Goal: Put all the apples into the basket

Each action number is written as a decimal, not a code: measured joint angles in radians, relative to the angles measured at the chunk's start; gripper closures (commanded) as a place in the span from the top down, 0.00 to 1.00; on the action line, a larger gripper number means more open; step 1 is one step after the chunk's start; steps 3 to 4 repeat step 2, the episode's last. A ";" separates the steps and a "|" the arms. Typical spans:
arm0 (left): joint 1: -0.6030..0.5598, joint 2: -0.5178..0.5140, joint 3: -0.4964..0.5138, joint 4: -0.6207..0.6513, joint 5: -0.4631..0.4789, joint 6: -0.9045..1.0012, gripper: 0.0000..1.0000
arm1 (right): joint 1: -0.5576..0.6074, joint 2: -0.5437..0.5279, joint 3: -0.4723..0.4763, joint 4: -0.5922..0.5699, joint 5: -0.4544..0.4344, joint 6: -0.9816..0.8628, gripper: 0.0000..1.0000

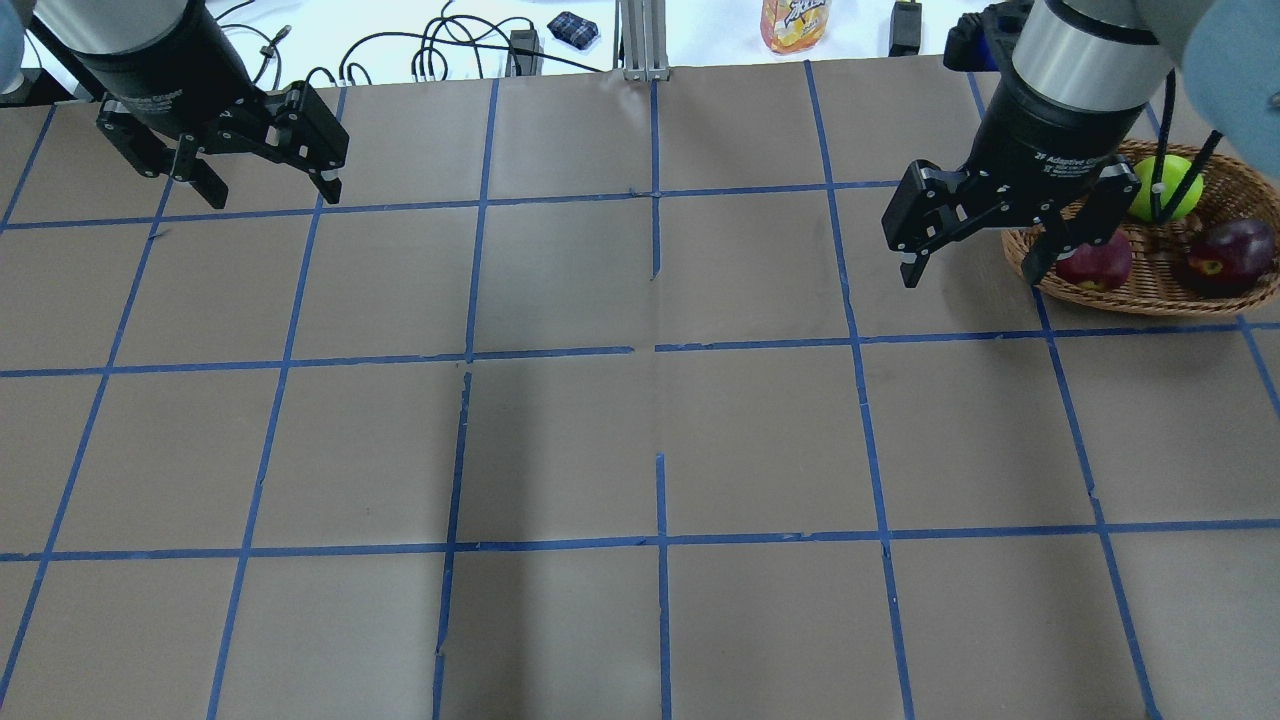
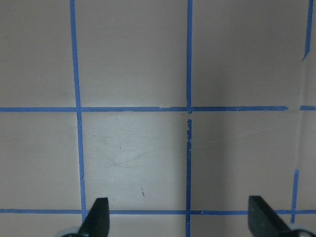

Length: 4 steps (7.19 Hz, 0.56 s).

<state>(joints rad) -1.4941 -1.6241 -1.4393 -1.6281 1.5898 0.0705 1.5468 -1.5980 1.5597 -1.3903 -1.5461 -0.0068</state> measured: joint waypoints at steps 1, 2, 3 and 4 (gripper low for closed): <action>0.000 0.001 -0.001 0.000 0.001 0.000 1.00 | 0.000 0.000 0.000 -0.001 0.001 0.023 1.00; 0.000 0.002 -0.003 0.001 0.002 0.000 1.00 | -0.001 0.000 0.000 -0.003 0.004 0.037 1.00; 0.000 0.002 -0.003 0.001 0.002 0.000 1.00 | -0.001 0.000 0.000 -0.003 0.004 0.037 1.00; 0.000 0.002 -0.003 0.001 0.002 0.000 1.00 | -0.001 0.000 0.000 -0.003 0.004 0.037 1.00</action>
